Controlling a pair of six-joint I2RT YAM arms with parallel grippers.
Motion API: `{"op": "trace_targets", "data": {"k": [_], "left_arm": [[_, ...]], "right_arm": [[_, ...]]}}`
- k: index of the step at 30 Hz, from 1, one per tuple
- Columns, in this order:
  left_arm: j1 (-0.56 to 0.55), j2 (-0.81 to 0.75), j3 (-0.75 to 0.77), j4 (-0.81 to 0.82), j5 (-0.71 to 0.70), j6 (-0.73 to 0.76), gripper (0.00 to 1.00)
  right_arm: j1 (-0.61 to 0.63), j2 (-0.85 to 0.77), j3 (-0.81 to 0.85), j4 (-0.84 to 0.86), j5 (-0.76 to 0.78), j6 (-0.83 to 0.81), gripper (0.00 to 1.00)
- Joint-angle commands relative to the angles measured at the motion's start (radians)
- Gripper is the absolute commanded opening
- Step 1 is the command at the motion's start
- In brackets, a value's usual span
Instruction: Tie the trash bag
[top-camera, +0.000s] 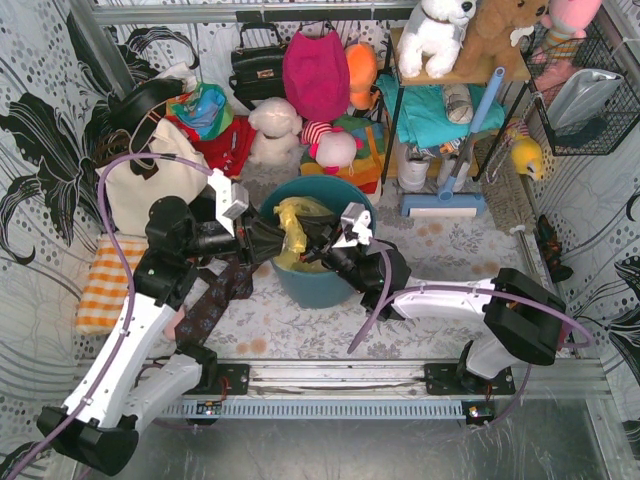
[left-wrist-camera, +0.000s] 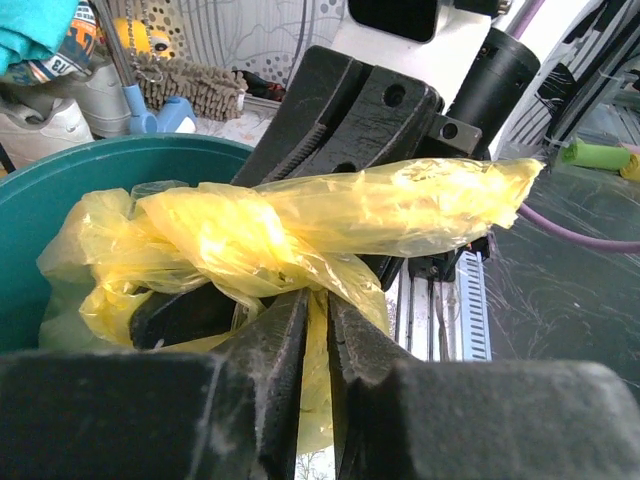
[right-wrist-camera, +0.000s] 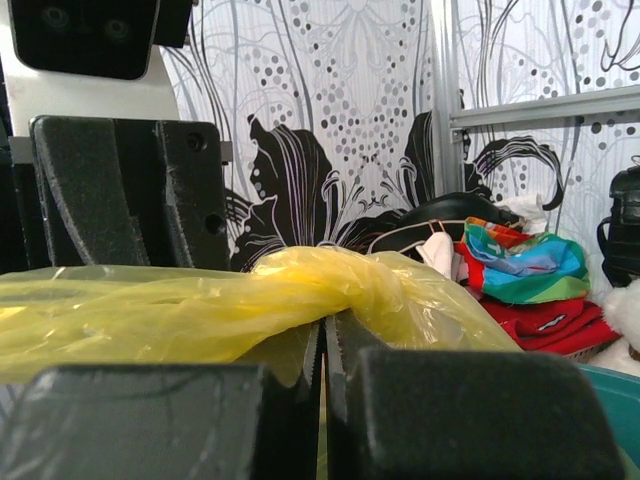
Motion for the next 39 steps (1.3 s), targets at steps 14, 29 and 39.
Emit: {"op": "trace_targets", "data": {"k": [14, 29, 39], "left_arm": [[0.002, -0.068, 0.132, -0.241, -0.197, 0.116, 0.59], [0.003, -0.102, 0.32, -0.317, -0.597, -0.036, 0.63], [0.002, -0.03, 0.331, -0.418, -0.697, -0.13, 0.51]], "right_arm": [[0.0, -0.012, -0.001, 0.005, -0.207, -0.113, 0.0], [-0.001, -0.022, -0.011, 0.015, -0.226, -0.119, 0.0], [-0.002, 0.021, 0.012, 0.058, -0.2, -0.152, 0.0]]}}
